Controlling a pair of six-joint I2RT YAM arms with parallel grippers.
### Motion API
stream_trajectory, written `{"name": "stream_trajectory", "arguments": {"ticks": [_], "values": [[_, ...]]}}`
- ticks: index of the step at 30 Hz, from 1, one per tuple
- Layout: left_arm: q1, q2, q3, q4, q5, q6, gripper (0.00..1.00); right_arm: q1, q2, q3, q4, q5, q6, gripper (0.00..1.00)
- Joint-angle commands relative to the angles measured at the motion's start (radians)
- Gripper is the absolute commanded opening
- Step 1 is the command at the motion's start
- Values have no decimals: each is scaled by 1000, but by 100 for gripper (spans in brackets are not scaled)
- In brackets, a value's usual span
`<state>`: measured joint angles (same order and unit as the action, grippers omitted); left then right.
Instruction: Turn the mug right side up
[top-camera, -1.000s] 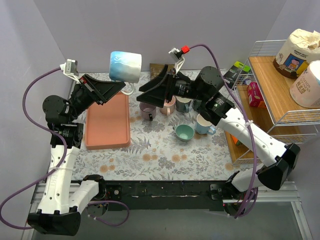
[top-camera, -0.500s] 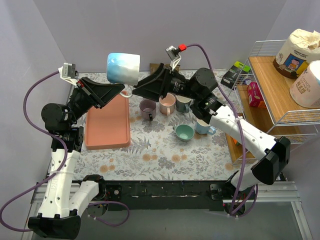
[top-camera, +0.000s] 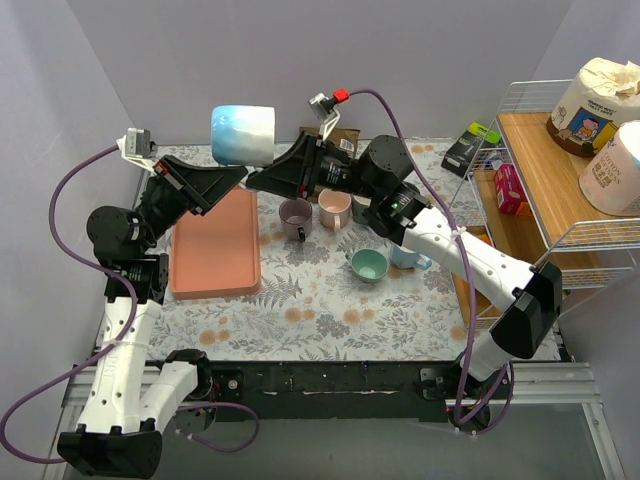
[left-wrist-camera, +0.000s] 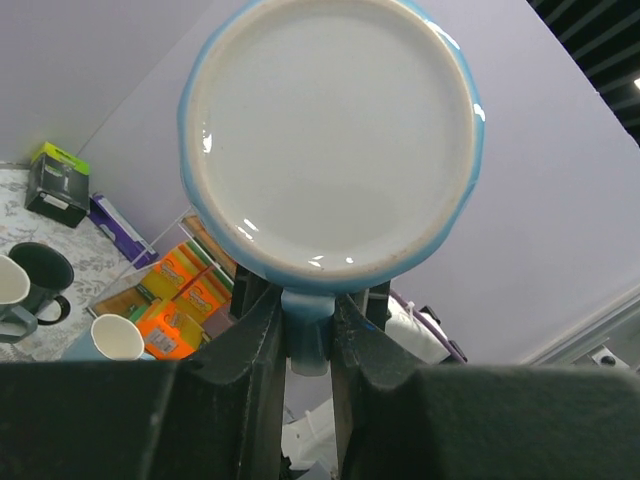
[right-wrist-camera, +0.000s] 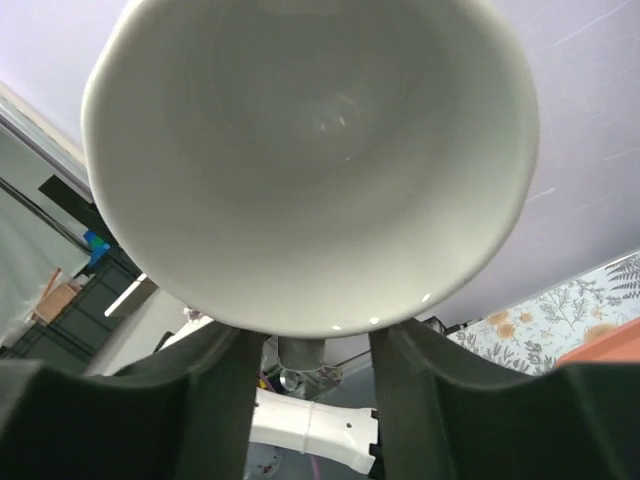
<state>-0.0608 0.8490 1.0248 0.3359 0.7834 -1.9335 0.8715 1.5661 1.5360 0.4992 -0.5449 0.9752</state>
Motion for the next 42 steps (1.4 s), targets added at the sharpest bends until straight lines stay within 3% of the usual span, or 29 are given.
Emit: {"name": "stream_trajectory", "arguments": {"ticks": [1,3,4,9,12,13,17,19,23,28,31,37,42], "values": [[-2,-27,8,57,-33,27,0,3,21,84,16,8,7,35],[-2,-24,8,46,-38,36,0,3,26,88,1,7,3,21],[-2,-24,8,43,-38,44,0,3,29,101,-10,5,-3,2],[-2,-7,20,5,-39,71,2,1,20,105,-89,26,-62,1],[-2,-7,24,-38,-47,99,29,1,3,93,-131,51,-99,1],[-2,-7,26,-57,-52,109,60,1,0,90,-145,66,-108,1],[-2,-16,26,-174,-78,165,90,0,-40,52,-217,118,-150,1],[-2,-27,23,-246,-90,205,98,-5,-55,21,-264,158,-170,1],[-2,-56,24,-487,-225,306,98,-29,-90,-5,-436,236,-246,1],[-2,-76,37,-812,-521,379,98,-43,-133,-62,-723,416,-397,1],[-2,-73,38,-915,-643,392,98,-42,-152,-128,-852,460,-464,1],[-2,-12,54,-1011,-730,392,98,0,-173,-304,-976,580,-524,1],[-2,19,44,-994,-687,412,98,61,-97,-341,-1048,661,-532,1]]}}
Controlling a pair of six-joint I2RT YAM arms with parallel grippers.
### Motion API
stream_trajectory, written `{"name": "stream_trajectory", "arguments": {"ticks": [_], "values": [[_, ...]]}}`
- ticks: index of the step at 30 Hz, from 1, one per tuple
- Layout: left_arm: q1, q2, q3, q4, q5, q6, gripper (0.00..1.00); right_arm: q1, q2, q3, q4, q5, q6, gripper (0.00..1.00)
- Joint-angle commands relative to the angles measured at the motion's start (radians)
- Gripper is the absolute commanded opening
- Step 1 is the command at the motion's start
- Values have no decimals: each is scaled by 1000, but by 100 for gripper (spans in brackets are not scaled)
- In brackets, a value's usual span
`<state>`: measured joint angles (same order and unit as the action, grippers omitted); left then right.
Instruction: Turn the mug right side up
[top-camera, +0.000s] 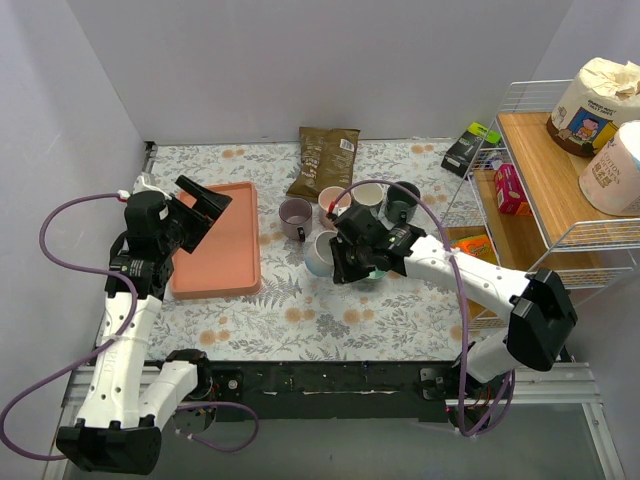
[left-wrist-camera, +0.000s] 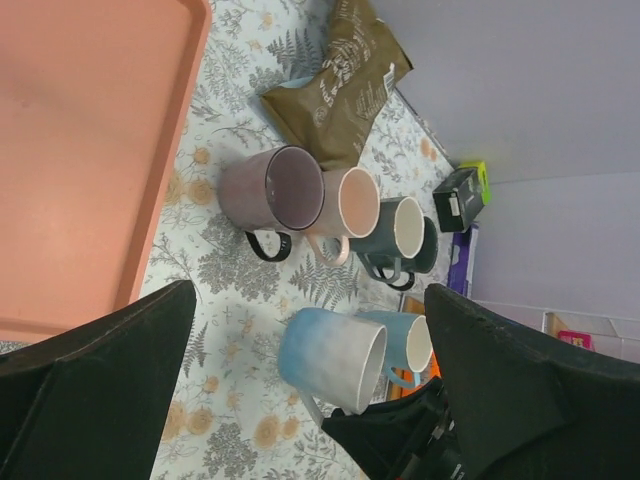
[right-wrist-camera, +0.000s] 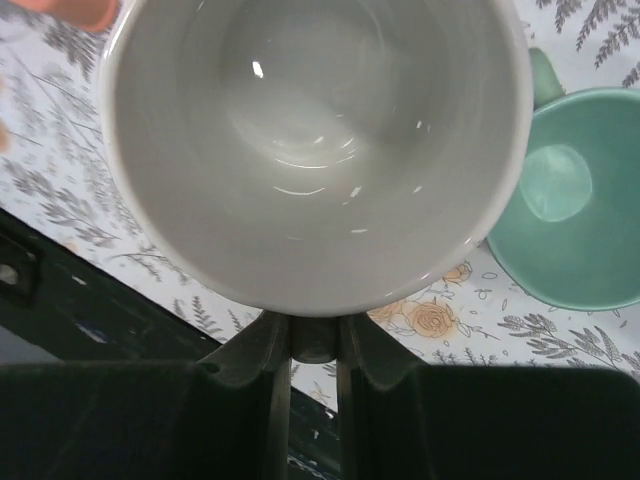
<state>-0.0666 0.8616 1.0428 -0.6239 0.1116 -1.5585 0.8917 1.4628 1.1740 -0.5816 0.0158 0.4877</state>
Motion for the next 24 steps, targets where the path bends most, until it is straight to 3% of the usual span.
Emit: {"name": "stream_trajectory", "arguments": {"ticks": [1,13,22,24], "values": [[4,13,25,-31,-9,40,98,52,16,21,31,119,-44,1],[4,22,0,-34,-21,35,98,102,195,72,23,246,-80,1],[4,53,-3,-34,17,60,98,104,261,99,46,236,-87,1],[4,65,5,-43,22,63,98,104,255,99,49,230,-87,19]]}}
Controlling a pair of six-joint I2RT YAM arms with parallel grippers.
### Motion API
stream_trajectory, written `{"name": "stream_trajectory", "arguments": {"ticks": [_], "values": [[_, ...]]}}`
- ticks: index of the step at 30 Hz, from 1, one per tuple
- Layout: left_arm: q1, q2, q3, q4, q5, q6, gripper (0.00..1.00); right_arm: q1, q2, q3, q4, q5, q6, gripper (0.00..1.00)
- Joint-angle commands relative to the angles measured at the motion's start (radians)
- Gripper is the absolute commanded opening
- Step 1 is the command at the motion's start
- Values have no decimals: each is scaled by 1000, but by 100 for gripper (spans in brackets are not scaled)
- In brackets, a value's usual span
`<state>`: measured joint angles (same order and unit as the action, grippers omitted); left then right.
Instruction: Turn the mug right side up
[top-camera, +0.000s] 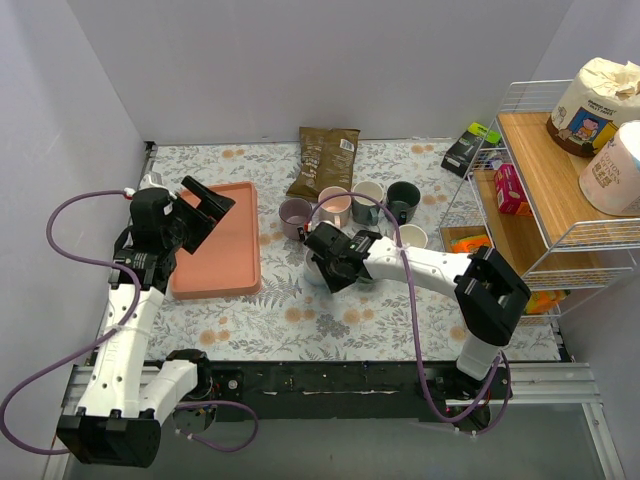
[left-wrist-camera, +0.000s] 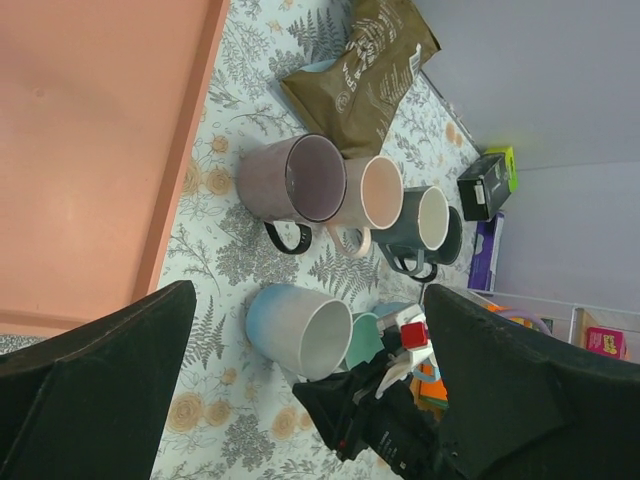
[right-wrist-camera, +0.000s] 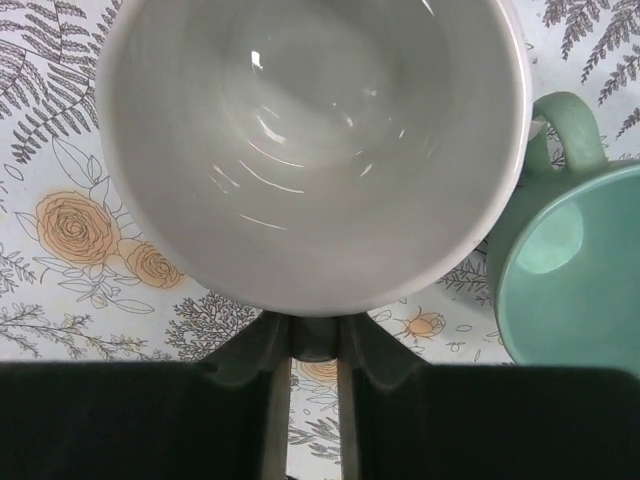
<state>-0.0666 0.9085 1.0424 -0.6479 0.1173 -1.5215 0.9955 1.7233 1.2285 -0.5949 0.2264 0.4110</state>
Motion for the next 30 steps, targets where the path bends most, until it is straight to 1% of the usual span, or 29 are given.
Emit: {"name": "stream_trajectory", "arguments": {"ticks": [1,3,4,7,12,17,18,19,21,22,24,25,27,28,30], "values": [[4,24,8,-35,15,23,98,2,-20,40,66,14,-15,38],[4,49,27,-55,-1,24,98,2,-34,37,72,5,-18,52],[4,56,33,-77,-8,24,98,0,-45,42,67,-4,-18,63],[4,87,54,-105,-21,29,98,2,-56,61,41,-27,-26,73],[4,93,67,-113,-18,29,98,0,-97,118,-26,-36,-21,79],[4,93,70,-108,42,27,98,-4,-226,132,-62,5,-21,87],[4,92,71,-113,50,23,98,-8,-247,135,-89,14,-23,92],[4,89,71,-117,57,24,98,-11,-299,134,-103,39,-35,97],[4,78,68,-121,68,23,98,-14,-367,123,-134,82,-49,98],[4,70,70,-125,71,21,98,-15,-449,114,-135,127,-76,98],[4,53,79,-124,91,26,98,-15,-542,100,-111,172,-113,98],[4,49,88,-128,94,33,98,-17,-627,101,-102,213,-132,99],[4,38,123,-144,104,40,98,-17,-704,117,-77,254,-178,99],[4,29,134,-156,105,49,98,-17,-772,137,-66,280,-190,98],[4,1,166,-159,157,81,98,-17,-827,155,-36,286,-215,99]]}}
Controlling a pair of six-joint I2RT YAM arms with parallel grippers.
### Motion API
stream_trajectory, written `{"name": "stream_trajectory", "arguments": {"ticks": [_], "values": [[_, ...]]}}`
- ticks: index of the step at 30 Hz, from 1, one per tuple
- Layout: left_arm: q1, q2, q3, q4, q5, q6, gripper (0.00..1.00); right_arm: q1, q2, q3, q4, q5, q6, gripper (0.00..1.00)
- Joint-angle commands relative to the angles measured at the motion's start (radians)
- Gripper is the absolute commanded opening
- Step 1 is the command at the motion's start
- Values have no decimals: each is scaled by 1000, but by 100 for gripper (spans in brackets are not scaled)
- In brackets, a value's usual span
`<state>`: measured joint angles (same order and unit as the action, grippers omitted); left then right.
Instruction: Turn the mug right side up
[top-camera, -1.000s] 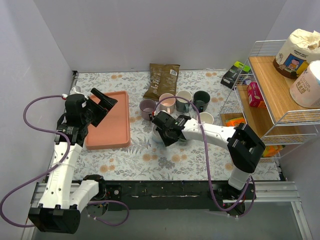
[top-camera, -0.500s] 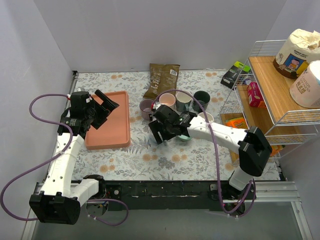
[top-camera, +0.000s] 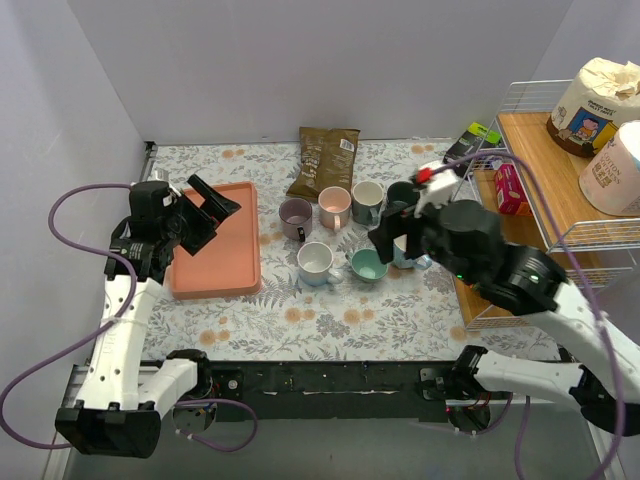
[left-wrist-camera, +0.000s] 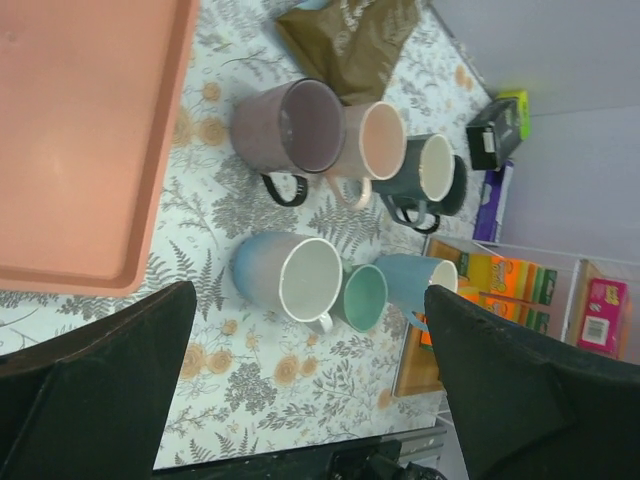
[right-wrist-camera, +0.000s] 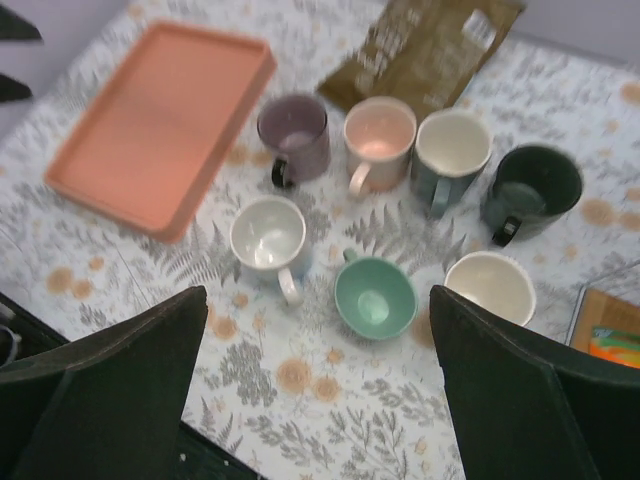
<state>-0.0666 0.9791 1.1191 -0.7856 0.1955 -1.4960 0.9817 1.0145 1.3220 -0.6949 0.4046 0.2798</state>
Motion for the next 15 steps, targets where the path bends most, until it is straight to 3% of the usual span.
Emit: {"name": "stream_trajectory", "arguments": {"ticks": [1,7,15], "values": [[4,-85,97,-14,97,69,98,-3,-158,72,70,114,-88,99],[4,-209,162,-15,76,83,98,-3,-211,152,57,134,-85,99],[4,-240,229,-9,124,144,98,-3,-197,203,74,160,-85,99]]}}
